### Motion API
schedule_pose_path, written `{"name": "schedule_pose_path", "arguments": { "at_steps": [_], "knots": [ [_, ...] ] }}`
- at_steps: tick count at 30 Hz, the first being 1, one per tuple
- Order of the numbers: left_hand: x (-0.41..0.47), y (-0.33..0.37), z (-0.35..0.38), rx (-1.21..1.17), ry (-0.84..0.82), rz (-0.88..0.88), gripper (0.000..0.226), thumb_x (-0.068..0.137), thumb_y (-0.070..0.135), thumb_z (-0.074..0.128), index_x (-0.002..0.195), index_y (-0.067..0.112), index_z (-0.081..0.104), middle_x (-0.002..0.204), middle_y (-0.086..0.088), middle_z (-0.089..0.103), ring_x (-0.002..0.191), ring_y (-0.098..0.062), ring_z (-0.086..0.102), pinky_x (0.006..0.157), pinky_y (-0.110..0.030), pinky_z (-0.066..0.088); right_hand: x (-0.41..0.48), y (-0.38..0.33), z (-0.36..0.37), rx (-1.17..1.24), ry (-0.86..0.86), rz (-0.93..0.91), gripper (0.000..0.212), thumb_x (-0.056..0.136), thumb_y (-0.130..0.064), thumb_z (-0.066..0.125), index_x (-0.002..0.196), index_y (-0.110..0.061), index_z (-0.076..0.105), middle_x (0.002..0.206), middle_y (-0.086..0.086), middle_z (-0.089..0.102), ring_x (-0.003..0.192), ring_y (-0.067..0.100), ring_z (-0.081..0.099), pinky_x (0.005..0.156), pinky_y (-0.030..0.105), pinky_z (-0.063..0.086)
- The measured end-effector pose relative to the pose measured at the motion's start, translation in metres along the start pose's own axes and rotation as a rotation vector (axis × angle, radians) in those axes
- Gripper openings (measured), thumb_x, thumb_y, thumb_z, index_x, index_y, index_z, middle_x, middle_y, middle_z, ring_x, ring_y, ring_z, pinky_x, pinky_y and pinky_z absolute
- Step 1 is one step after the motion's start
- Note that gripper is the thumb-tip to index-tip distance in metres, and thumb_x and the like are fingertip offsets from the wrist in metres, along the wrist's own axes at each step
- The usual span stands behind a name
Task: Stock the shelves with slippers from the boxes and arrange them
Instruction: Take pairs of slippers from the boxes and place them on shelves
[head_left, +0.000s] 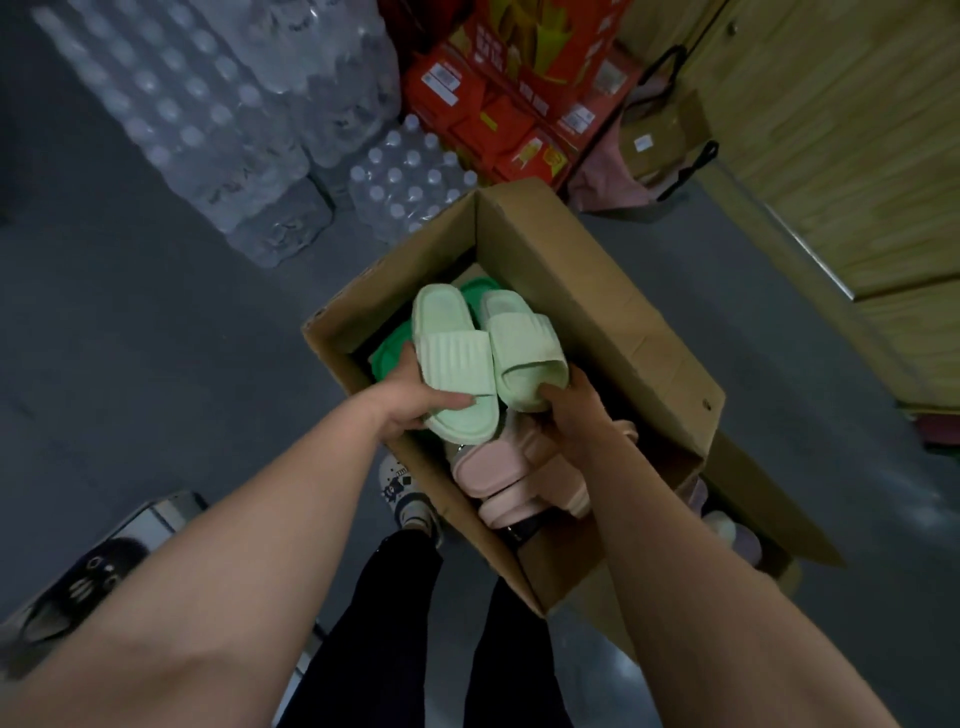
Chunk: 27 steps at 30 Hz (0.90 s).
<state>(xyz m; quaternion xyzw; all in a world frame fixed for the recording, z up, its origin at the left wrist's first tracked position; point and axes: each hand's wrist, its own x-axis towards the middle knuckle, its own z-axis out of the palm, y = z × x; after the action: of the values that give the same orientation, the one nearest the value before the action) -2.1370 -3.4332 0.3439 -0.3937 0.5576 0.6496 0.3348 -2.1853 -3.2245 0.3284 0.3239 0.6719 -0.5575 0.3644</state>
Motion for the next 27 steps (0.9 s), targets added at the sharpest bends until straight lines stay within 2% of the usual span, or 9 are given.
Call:
{"name": "schedule_pose_path", "arguments": {
  "at_steps": [3,5,7,9,12,16,20,25,27],
  "knots": [
    [-0.030,-0.007,0.011,-0.143,0.017,0.064,0.107,0.074,-0.012,0.071,0.148,0.044,0.018,0.134,0.002,0.052,0.123,-0.024,0.049,0.093,-0.049,0.051,-0.020,-0.007,-0.004,0.041,-0.011,-0.008,0.044,0.089,-0.011,0.062,0.132,-0.018,0.054,0.121,0.016,0.063,0.102,0.035,0.066,0.075,0.042,0.059],
    [-0.050,-0.015,0.019,-0.265,0.075,0.102,0.100,0.079,-0.017,0.062,0.148,0.042,0.021,0.133,0.000,0.053,0.122,-0.026,0.051,0.084,-0.043,0.054,-0.034,-0.008,-0.006,0.078,-0.023,-0.005,0.051,0.088,-0.010,0.063,0.136,-0.024,0.051,0.126,0.015,0.059,0.104,0.036,0.065,0.072,0.041,0.060],
    [-0.069,-0.025,0.027,-0.389,0.125,0.146,0.098,0.080,-0.017,0.061,0.149,0.041,0.023,0.134,-0.001,0.055,0.119,-0.025,0.055,0.076,-0.037,0.056,-0.052,-0.013,-0.006,0.130,-0.033,-0.021,0.061,0.085,-0.010,0.065,0.139,-0.031,0.046,0.131,0.012,0.056,0.107,0.037,0.064,0.077,0.050,0.060],
    [-0.088,-0.035,0.033,-0.477,0.169,0.203,0.099,0.079,-0.018,0.060,0.150,0.041,0.023,0.135,-0.002,0.056,0.117,-0.024,0.057,0.080,-0.040,0.057,-0.076,-0.021,-0.007,0.121,-0.065,-0.064,0.060,0.090,-0.010,0.063,0.141,-0.032,0.043,0.129,0.007,0.059,0.102,0.030,0.066,0.076,0.045,0.061],
    [-0.119,-0.044,0.041,-0.588,0.252,0.320,0.099,0.079,-0.020,0.058,0.149,0.042,0.025,0.136,-0.002,0.056,0.118,-0.025,0.058,0.094,-0.048,0.052,-0.105,-0.030,-0.008,0.084,-0.130,-0.139,0.055,0.095,-0.004,0.057,0.143,-0.027,0.042,0.120,0.005,0.063,0.093,0.021,0.066,0.060,0.029,0.059],
    [-0.163,-0.051,0.044,-0.690,0.387,0.470,0.093,0.078,-0.020,0.057,0.143,0.041,0.035,0.132,-0.003,0.059,0.116,-0.025,0.060,0.094,-0.050,0.051,-0.139,-0.045,-0.003,0.008,-0.247,-0.226,0.051,0.095,0.002,0.054,0.138,-0.023,0.045,0.115,0.003,0.062,0.093,0.021,0.064,0.053,0.024,0.056],
    [-0.205,-0.063,0.039,-0.768,0.543,0.613,0.087,0.077,-0.015,0.060,0.141,0.040,0.038,0.132,-0.002,0.059,0.116,-0.025,0.060,0.083,-0.043,0.057,-0.170,-0.058,0.010,-0.138,-0.370,-0.357,0.058,0.091,0.001,0.060,0.142,-0.023,0.045,0.129,0.010,0.061,0.107,0.029,0.064,0.056,0.027,0.055],
    [-0.251,-0.087,0.036,-0.874,0.676,0.763,0.090,0.075,-0.019,0.059,0.142,0.038,0.037,0.132,-0.003,0.060,0.115,-0.023,0.060,0.070,-0.028,0.056,-0.215,-0.059,0.031,-0.241,-0.542,-0.486,0.058,0.090,-0.001,0.062,0.141,-0.023,0.046,0.123,0.006,0.066,0.102,0.026,0.068,0.062,0.029,0.055],
    [-0.268,-0.101,0.035,-0.915,0.722,0.797,0.093,0.074,-0.020,0.058,0.145,0.036,0.036,0.132,-0.004,0.059,0.116,-0.025,0.060,0.069,-0.028,0.056,-0.235,-0.056,0.039,-0.283,-0.603,-0.517,0.057,0.090,0.000,0.062,0.140,-0.024,0.048,0.121,0.005,0.066,0.100,0.025,0.068,0.064,0.030,0.056]
  ]
}}
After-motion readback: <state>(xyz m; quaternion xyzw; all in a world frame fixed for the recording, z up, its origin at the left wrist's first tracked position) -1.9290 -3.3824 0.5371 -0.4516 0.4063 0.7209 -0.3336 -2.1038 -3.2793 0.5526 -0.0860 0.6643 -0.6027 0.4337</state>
